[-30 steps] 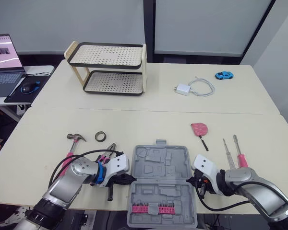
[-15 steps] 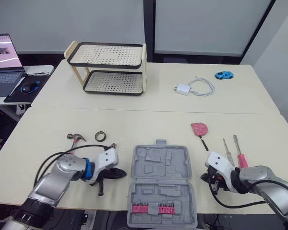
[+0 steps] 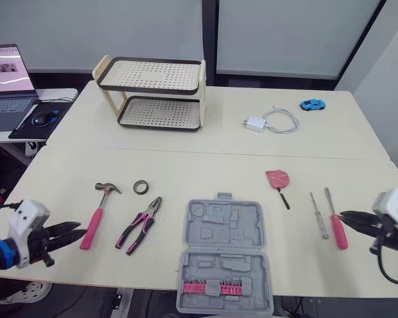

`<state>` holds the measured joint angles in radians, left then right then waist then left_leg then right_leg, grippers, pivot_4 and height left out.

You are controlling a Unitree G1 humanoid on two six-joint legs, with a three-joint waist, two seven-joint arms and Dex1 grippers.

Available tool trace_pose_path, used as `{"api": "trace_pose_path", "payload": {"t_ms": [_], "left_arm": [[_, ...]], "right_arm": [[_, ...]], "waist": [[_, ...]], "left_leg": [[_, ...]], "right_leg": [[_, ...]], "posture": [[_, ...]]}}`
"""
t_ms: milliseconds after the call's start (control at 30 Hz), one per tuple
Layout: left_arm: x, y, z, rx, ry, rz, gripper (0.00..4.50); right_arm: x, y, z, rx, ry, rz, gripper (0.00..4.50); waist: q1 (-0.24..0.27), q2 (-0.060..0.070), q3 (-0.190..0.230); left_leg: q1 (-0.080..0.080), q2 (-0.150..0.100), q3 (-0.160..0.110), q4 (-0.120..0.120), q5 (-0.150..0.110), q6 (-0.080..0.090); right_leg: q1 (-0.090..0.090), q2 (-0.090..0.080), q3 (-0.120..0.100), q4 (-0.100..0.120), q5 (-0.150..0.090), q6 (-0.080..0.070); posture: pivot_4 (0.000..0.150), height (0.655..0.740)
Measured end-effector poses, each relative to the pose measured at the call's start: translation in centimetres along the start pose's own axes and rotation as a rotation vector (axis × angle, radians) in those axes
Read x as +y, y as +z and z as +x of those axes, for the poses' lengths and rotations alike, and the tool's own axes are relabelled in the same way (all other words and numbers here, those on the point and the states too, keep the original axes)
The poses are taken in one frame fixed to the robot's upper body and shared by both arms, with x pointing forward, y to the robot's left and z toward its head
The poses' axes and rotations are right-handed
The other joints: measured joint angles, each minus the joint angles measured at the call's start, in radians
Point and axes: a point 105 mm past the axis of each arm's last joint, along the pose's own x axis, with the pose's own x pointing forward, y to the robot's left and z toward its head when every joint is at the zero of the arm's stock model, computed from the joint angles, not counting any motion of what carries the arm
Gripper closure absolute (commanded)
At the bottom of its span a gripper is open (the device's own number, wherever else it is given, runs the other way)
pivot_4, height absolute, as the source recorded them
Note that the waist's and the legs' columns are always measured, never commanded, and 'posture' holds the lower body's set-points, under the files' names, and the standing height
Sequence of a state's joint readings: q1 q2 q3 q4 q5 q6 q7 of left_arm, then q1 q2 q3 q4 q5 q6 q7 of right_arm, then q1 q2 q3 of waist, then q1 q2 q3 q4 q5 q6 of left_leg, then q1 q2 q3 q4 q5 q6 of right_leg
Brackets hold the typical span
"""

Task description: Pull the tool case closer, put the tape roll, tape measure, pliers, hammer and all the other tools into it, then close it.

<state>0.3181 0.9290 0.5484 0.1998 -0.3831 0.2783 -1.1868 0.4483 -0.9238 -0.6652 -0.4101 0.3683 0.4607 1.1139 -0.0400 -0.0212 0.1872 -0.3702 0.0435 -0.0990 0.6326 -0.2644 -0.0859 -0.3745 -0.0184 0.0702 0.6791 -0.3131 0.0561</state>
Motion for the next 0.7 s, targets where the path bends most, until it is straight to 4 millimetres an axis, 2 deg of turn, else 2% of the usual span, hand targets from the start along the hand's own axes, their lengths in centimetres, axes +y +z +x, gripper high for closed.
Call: {"api": "trace_pose_path", "payload": {"t_ms": [100,200,367,467,700], "left_arm": [[-0.7,-1.2,-0.6,-0.016,0.029,-0.042,0.95],[-1.0,-2.1,-1.3,-0.001,0.033,-0.077,0.06],[0.1,-3.2,-2.8,-0.001,0.1,-0.11,0.0],[0.7,-3.9,-3.2,-0.006,0.135,-0.136,0.0],[1.3,-2.9,-3.5,-0.008,0.139,-0.128,0.0]], "right_arm": [[-0.8,-1.0,-1.6,0.011,-0.005,0.013,2.52],[-0.8,-1.5,-2.0,0.024,0.013,0.023,1.95],[-0.1,-2.0,-1.8,0.048,0.048,0.025,0.95],[-0.2,-2.0,-1.6,0.047,0.04,0.024,0.01],[-0.4,-2.6,-1.7,0.054,0.007,0.052,0.01]], "waist": [[0.0,-0.001,0.0],[0.0,-0.003,-0.001],[0.0,-0.003,-0.001],[0.0,-0.003,-0.001],[0.001,-0.004,-0.001]], "left_leg": [[0.003,0.0,0.002,-0.001,0.0,0.0],[0.005,0.002,0.002,-0.002,0.0,0.0],[0.006,0.002,0.004,-0.003,0.0,0.0],[0.005,0.002,0.004,-0.003,0.0,0.0],[0.005,0.002,0.004,-0.003,0.0,0.0]], "right_leg": [[0.002,0.0,0.001,0.0,-0.002,0.003],[0.002,0.001,0.001,0.001,-0.004,0.002],[0.002,0.0,0.001,0.001,-0.004,0.002],[0.002,0.0,0.002,0.001,-0.004,0.002],[0.002,0.0,0.001,0.001,-0.004,0.001]], "posture": [[0.15,0.735],[0.15,0.735],[0.15,0.735],[0.15,0.735],[0.15,0.735]]}}
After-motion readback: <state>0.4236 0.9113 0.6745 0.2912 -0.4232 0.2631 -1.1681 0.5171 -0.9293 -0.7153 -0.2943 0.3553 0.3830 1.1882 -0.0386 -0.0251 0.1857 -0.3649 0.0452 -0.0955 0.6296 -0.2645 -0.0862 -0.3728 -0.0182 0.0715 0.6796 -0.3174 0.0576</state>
